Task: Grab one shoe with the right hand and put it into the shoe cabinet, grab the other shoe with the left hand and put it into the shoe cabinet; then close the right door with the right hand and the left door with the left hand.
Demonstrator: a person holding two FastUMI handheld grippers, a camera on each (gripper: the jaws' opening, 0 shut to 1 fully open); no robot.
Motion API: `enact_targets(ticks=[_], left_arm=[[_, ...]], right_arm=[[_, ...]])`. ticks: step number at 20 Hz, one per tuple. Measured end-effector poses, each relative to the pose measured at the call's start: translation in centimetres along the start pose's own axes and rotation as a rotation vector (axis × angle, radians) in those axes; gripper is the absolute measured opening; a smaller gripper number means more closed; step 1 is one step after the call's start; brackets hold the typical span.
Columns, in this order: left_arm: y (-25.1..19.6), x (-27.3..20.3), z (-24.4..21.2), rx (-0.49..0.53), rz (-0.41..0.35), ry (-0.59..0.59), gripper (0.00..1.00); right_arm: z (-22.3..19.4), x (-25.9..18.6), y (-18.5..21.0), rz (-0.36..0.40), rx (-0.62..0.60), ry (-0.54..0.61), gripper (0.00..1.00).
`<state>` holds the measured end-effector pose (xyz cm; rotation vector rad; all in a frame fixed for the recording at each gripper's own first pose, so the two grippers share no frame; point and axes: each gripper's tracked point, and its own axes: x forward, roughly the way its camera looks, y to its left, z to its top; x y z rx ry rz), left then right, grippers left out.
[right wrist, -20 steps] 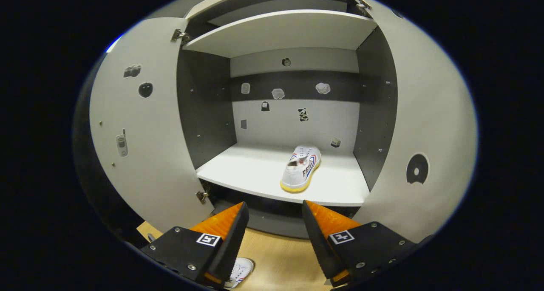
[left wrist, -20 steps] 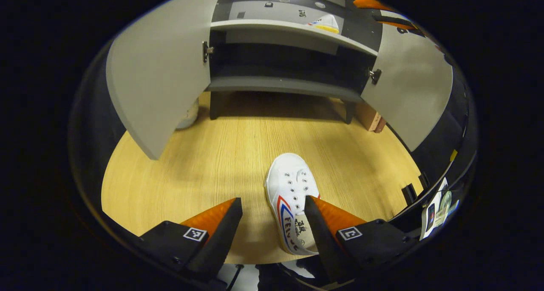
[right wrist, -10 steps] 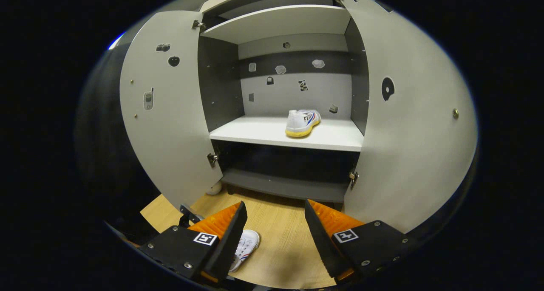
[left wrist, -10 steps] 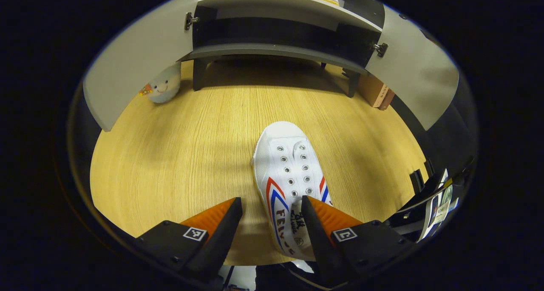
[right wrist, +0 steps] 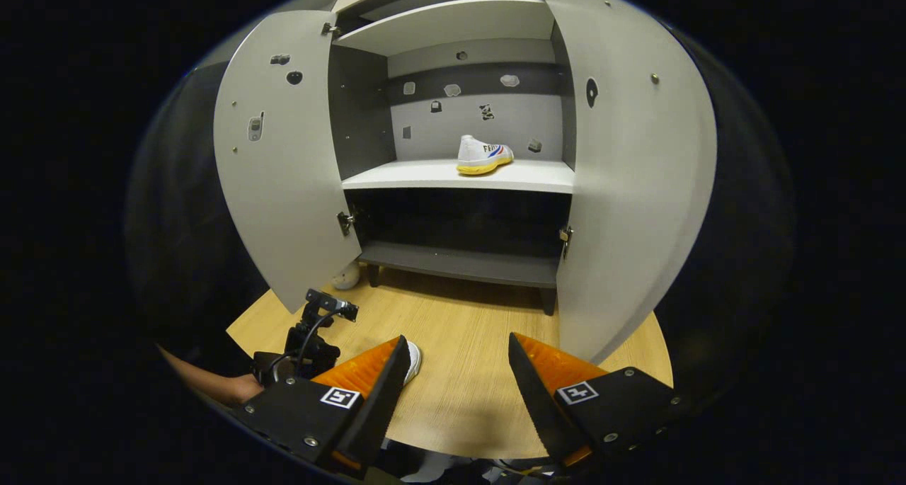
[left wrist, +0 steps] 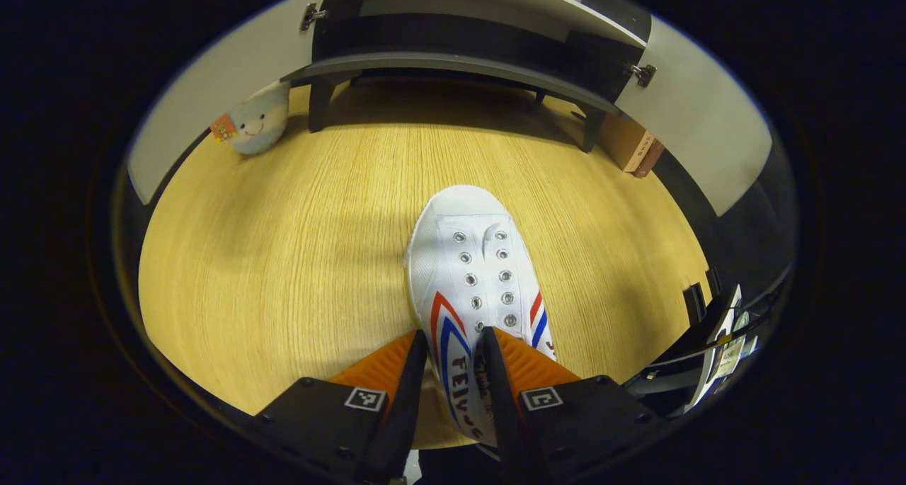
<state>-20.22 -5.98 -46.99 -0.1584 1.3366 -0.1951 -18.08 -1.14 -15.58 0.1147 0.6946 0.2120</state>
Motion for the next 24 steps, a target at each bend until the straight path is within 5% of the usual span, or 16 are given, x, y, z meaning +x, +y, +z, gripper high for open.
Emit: enact_targets(ticks=[5,10,13,24], left_arm=[[0.8,0.1,0.4,-0.089,0.02,0.0,0.21],[1.9,-1.9,2.6,-0.059,0.103,-0.068,0.08],[2.6,-4.1,4.2,-0.132,0.083,-0.132,0.08],[3.1,-6.8,6.0,-0.058,0.038,-0.411,0.08]], right_arm=[[-1.5,-1.2,-1.9,-0.031,0.018,0.003,0.86],[-1.9,-1.8,-3.1,-0.055,-0.001,-0.005,0.86],[-1.8,-2.5,-4.0,-0.064,0.01,-0.017,0.86],[-1.5,-5.1,-5.4,-0.063,-0.054,-0.048,0.89]])
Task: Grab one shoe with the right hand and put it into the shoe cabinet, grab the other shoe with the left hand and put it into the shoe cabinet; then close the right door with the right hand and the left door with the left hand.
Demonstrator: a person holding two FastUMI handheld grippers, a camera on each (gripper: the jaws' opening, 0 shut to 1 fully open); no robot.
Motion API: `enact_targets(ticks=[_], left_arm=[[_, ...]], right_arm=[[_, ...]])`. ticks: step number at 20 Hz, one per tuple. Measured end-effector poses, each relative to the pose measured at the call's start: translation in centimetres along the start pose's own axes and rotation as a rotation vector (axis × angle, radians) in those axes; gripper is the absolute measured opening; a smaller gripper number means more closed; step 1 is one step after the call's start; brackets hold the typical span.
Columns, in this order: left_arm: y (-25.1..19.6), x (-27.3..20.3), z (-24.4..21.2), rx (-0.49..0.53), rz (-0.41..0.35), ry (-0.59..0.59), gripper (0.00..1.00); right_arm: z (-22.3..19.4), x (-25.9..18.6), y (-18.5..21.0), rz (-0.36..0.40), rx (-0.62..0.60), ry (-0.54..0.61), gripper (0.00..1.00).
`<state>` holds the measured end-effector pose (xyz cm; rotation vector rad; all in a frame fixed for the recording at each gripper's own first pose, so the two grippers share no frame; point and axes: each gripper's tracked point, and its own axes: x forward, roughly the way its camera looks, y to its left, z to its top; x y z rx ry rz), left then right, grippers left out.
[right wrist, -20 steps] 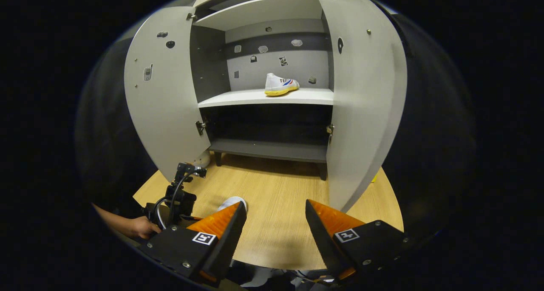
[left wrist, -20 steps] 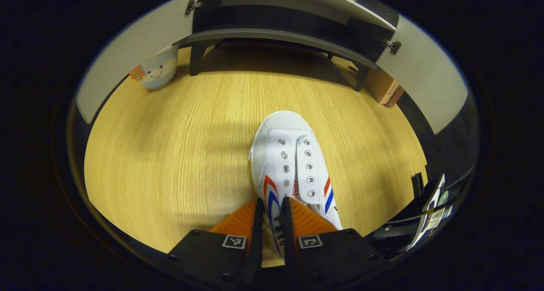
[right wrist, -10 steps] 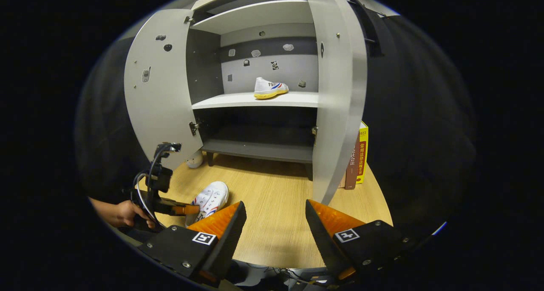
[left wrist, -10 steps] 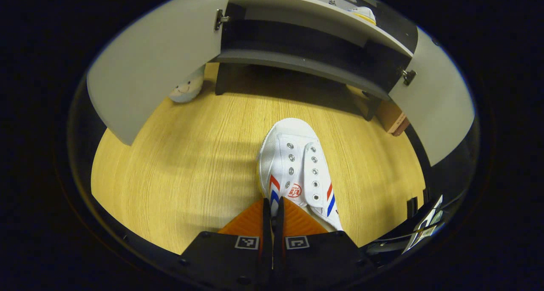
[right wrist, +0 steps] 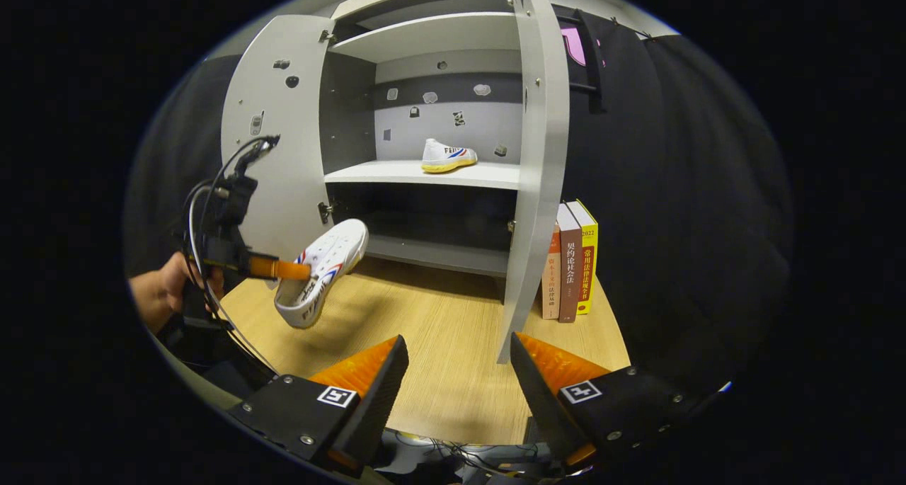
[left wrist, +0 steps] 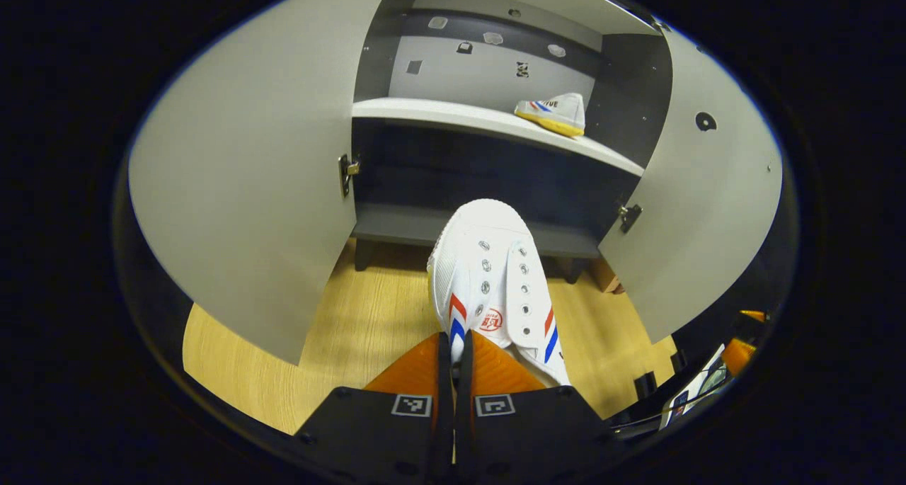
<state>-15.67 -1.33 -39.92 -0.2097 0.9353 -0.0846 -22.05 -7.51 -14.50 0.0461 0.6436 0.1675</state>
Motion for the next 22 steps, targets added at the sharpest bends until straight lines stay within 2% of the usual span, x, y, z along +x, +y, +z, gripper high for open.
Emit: enact_targets(ticks=[3,6,14,19,22], left_arm=[[-0.1,0.3,-0.1,-0.012,-0.02,-0.055,0.08],[-0.1,0.6,-0.2,-0.035,-0.03,-0.086,0.08],[0.0,0.2,0.3,0.043,-0.003,-0.185,0.08],[0.1,-0.1,0.9,0.065,-0.013,-0.213,0.08],[-0.1,0.1,0.6,0.083,-0.024,-0.213,0.08]], right_arm=[[-0.1,-1.4,0.1,0.016,-0.005,-0.01,0.89],[-0.5,-3.1,-0.8,-0.001,0.006,-0.016,0.9],[1.3,-4.6,-5.1,-0.09,0.086,-0.069,0.91],[3.9,-6.2,-7.4,-0.143,0.127,-0.132,0.91],[4.2,-6.5,-8.8,-0.199,0.16,-0.132,0.92]])
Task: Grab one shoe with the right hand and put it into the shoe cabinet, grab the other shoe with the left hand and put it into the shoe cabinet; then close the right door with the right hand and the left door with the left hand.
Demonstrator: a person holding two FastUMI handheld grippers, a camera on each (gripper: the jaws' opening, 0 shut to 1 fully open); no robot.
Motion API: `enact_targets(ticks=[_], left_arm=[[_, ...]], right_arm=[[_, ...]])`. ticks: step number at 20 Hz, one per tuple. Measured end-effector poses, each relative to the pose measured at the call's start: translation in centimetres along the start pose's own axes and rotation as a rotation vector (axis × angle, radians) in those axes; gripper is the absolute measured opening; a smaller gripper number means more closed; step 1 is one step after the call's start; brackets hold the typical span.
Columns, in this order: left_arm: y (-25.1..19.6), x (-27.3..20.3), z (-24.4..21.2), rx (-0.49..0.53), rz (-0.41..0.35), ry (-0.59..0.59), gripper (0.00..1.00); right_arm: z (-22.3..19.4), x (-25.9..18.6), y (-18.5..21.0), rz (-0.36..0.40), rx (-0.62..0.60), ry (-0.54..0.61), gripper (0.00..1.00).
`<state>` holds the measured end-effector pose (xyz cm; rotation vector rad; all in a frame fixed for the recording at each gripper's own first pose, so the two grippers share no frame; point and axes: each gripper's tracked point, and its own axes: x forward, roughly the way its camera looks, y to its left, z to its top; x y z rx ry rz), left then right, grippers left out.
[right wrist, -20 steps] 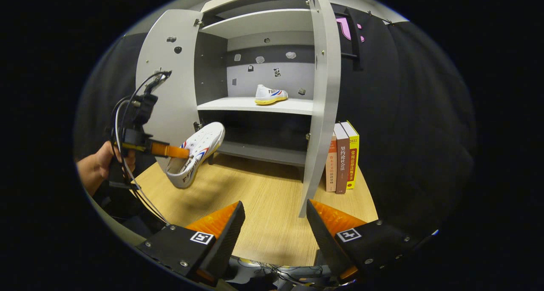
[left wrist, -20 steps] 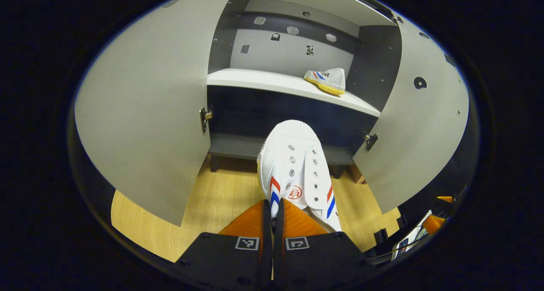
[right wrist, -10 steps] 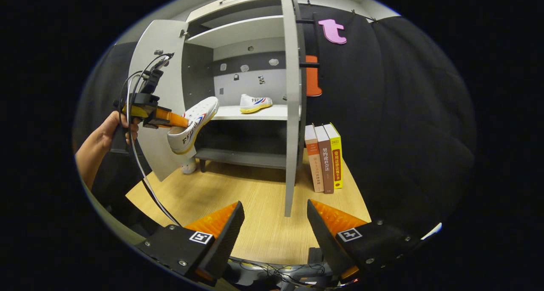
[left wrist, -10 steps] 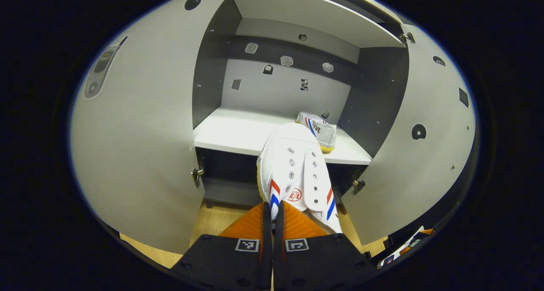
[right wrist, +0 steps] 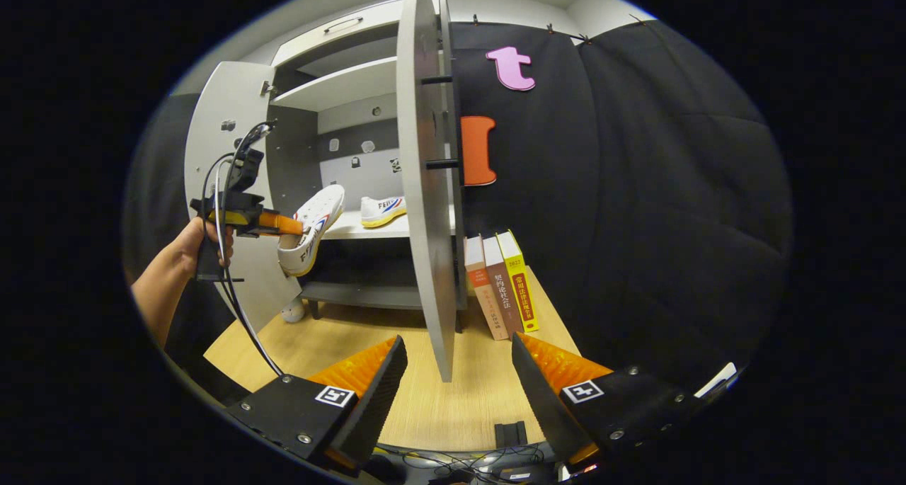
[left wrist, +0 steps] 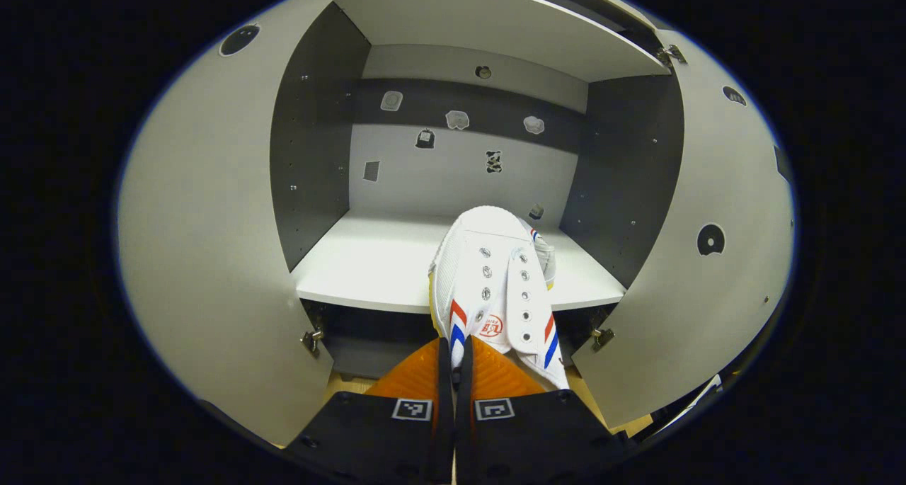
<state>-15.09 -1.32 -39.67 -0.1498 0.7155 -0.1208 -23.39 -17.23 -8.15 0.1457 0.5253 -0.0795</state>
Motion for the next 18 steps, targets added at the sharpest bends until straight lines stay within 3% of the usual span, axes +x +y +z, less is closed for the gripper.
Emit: enact_targets(ticks=[6,9,13,18], left_arm=[[-0.7,0.7,0.4,-0.015,-0.129,0.044,0.08],[-0.3,1.5,2.7,-0.009,-0.158,0.03,0.08],[0.2,3.5,7.0,-0.029,-0.155,0.007,0.08],[1.9,7.2,10.4,-0.05,-0.083,0.011,0.08]], right_arm=[[0.9,-0.4,1.1,-0.171,0.107,-0.047,0.92],[0.8,-1.4,1.8,-0.23,0.117,-0.045,0.92],[2.3,-2.2,1.5,-0.262,0.116,-0.073,0.93],[3.8,-2.9,-0.1,-0.29,0.112,-0.126,0.93]])
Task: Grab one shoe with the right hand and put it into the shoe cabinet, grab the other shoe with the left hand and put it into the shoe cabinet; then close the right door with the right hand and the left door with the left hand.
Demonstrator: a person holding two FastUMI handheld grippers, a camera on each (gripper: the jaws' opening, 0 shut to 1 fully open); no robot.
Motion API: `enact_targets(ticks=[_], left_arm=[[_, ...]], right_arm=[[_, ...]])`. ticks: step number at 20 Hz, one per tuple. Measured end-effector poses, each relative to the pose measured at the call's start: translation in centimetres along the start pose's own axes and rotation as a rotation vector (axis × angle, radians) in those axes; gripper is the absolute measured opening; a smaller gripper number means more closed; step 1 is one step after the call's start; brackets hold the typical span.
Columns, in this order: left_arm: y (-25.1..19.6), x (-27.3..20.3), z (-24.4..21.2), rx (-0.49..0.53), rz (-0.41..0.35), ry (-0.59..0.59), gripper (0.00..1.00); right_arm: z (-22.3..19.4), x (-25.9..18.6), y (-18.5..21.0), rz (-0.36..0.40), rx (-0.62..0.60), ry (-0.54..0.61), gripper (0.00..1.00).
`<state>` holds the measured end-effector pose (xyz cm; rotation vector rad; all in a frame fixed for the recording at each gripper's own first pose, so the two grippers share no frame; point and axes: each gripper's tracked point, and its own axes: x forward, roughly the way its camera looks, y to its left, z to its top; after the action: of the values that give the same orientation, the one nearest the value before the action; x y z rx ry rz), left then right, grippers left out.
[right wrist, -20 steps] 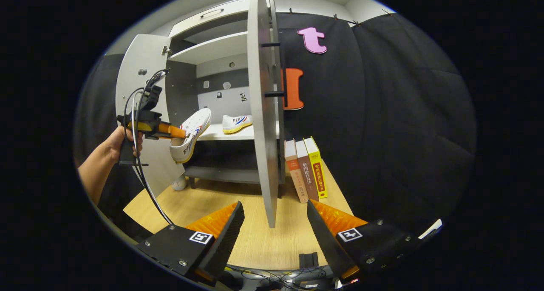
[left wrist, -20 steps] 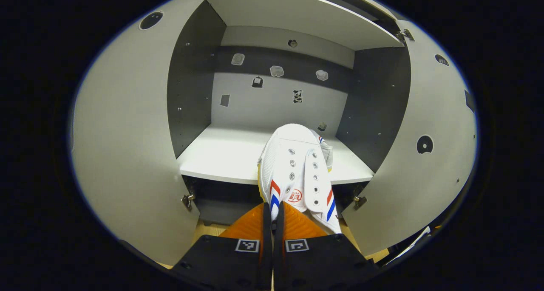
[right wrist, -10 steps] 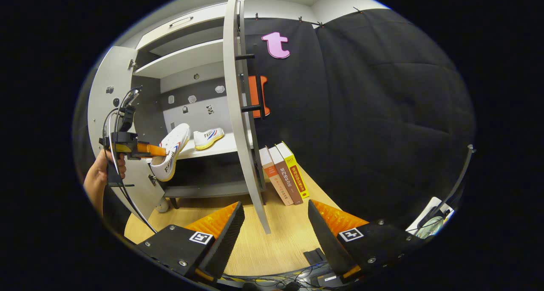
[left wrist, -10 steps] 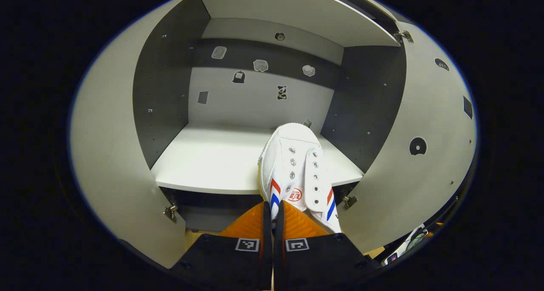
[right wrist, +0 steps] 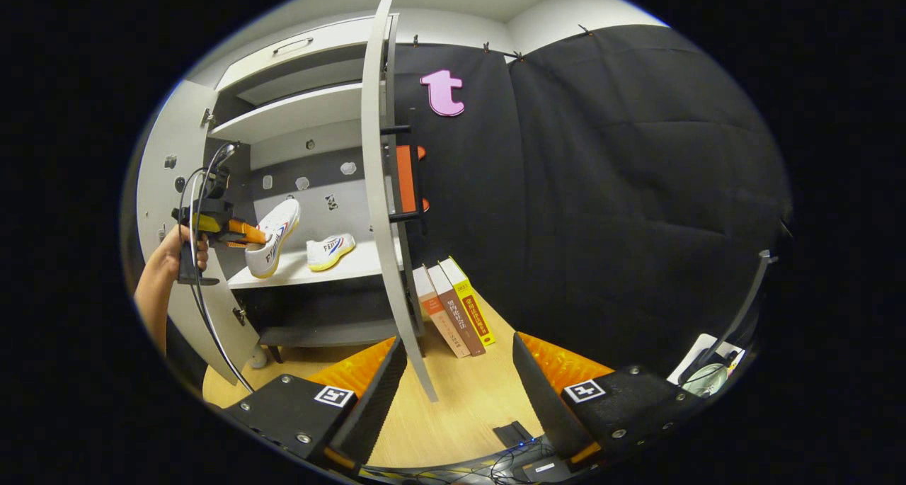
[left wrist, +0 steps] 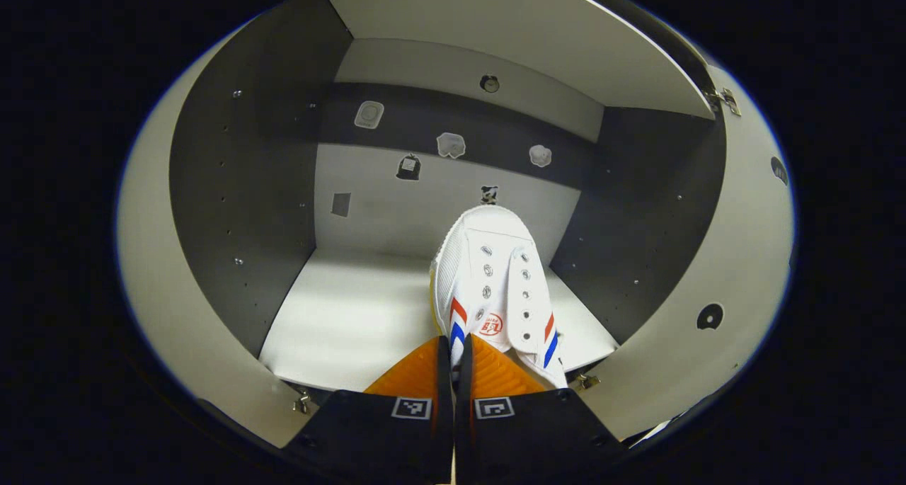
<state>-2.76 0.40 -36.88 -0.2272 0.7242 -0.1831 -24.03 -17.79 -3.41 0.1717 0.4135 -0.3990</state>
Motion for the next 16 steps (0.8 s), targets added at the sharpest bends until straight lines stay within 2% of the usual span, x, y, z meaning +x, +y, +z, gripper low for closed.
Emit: enact_targets(ticks=[7,13,16], left_arm=[[1.6,6.6,-0.2,-0.06,0.064,0.069,0.08],[3.1,9.8,-2.6,-0.095,0.104,0.161,0.08],[3.5,10.5,-3.4,-0.087,0.094,0.192,0.08]], right_arm=[[2.0,2.1,-3.4,0.043,-0.014,-0.033,0.93],[4.3,4.5,-4.7,0.07,-0.042,-0.065,0.93],[5.2,5.3,-4.4,0.085,-0.036,-0.083,0.93]])
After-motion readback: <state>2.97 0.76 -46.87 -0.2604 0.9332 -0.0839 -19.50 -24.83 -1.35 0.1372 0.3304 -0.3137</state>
